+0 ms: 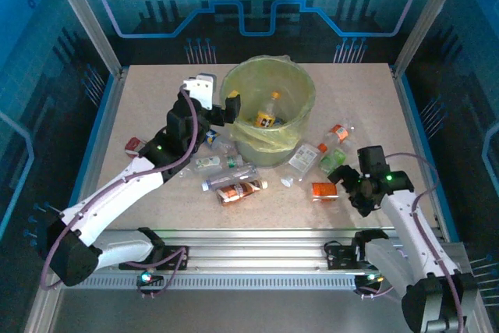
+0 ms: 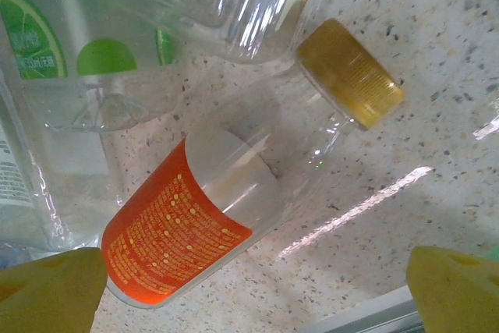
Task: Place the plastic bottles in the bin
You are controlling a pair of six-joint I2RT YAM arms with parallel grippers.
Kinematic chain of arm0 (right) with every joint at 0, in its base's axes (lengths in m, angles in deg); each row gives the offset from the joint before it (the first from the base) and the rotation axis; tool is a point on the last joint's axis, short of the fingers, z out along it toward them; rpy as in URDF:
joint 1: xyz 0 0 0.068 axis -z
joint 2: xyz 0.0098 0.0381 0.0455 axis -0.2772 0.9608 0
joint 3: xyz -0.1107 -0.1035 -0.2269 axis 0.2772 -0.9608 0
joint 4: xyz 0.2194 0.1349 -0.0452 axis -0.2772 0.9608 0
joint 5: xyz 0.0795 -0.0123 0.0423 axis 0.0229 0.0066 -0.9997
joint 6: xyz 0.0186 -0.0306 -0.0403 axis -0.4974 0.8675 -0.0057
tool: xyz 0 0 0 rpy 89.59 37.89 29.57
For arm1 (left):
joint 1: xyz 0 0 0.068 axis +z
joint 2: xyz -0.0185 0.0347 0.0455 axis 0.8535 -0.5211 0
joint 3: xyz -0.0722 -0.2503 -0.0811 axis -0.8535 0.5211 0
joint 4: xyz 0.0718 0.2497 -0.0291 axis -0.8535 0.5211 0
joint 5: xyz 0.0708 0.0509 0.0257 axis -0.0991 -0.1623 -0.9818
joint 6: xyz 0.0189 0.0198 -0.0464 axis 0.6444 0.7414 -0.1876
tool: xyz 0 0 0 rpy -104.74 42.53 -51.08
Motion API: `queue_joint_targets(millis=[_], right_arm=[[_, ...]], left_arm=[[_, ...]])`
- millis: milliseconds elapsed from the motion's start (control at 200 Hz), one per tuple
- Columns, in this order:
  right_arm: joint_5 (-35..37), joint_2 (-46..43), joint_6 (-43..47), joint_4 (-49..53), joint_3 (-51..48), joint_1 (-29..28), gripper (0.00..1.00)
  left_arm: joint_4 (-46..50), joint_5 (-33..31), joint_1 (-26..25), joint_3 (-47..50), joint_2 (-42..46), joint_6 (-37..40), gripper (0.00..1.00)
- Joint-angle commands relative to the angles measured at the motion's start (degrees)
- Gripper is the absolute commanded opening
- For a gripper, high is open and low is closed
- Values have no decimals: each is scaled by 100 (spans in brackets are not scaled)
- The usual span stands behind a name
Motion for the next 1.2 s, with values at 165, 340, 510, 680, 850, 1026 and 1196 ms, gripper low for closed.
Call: queue_joint_targets(millis=[165, 340, 510, 680, 850, 1026, 1196], right_arm=[[37, 243, -700, -447, -86, -352, 100], [52, 541, -743, -610, -78, -505, 100], [136, 755, -768, -706, -133, -624, 100], [177, 966, -776, -824, -248, -714, 100], [208, 1160, -741, -934, -355, -771, 100], [255, 1359, -719, -1132, -453, -818, 100], [294, 1612, -705, -1339, -457, -879, 98]], left_arm=[[-146, -106, 5, 97, 101, 146, 99], [-111, -112, 19, 137, 84, 140, 99], [-97, -121, 35, 176, 115, 120, 99], [-120, -130, 50, 203, 132, 105, 99], [-118, -126, 64, 220, 124, 92, 99], [-138, -124, 84, 236, 123, 36, 99], [-111, -122, 108, 238, 118, 44, 99]])
